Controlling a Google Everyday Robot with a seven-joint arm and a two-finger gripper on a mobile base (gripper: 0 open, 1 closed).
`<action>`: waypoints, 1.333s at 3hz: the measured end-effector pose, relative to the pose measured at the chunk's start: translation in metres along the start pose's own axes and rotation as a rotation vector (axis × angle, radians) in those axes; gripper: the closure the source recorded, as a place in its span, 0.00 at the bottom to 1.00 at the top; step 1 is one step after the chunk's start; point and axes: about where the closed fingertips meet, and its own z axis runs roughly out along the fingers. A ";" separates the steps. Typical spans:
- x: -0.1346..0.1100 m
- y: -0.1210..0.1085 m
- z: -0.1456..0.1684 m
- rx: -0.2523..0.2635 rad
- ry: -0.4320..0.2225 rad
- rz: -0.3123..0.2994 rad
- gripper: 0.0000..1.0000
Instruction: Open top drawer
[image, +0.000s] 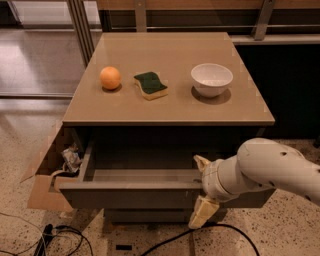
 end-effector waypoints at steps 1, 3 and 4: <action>-0.001 0.000 -0.001 0.002 0.000 -0.002 0.26; -0.007 0.019 -0.031 0.040 -0.016 -0.022 0.73; 0.010 0.048 -0.059 0.082 -0.056 0.019 0.96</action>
Offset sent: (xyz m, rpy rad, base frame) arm -0.0021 0.0005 0.0283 -0.0197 -0.0512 0.0093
